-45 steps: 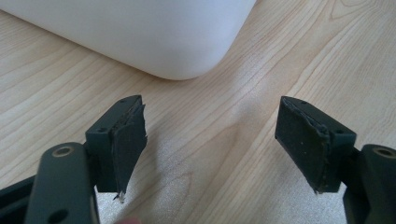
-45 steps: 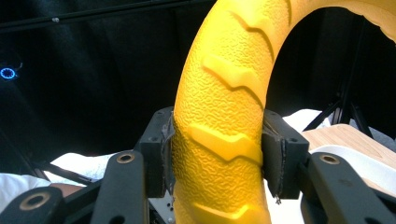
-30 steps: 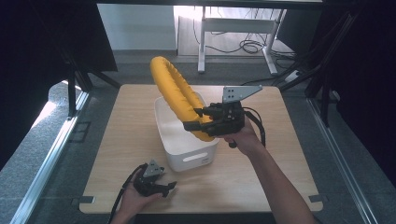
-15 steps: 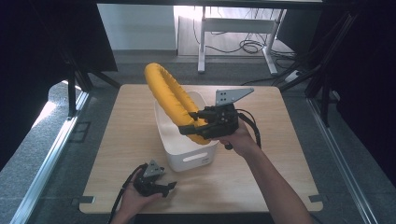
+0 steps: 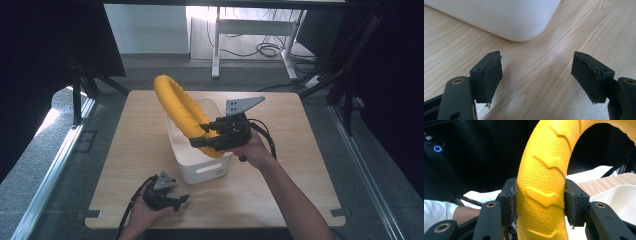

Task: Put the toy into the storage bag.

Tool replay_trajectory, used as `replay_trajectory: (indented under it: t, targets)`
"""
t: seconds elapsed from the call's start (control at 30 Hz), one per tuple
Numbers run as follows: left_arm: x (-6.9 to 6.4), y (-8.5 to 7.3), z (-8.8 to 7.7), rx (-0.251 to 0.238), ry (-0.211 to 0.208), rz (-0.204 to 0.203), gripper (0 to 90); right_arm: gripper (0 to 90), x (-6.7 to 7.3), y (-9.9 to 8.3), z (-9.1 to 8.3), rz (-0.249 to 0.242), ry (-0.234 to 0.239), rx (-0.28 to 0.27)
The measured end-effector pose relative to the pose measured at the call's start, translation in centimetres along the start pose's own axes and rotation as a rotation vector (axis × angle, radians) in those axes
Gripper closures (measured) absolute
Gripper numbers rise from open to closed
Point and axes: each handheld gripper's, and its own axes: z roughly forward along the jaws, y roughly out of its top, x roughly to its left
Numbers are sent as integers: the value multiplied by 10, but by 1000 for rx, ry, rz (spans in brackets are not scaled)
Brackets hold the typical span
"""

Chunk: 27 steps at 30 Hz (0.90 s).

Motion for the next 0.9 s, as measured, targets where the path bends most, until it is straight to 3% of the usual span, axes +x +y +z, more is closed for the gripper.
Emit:
replay_trajectory:
  t: [0.33, 0.9]
  targets:
    - [1, 0, 0, 6, -1, 6, 247, 508, -7, -7, 1, 18, -5, 12]
    - [1, 0, 1, 8, -3, 6, 247, 504, -9, -6, 0, -7, 8, 24]
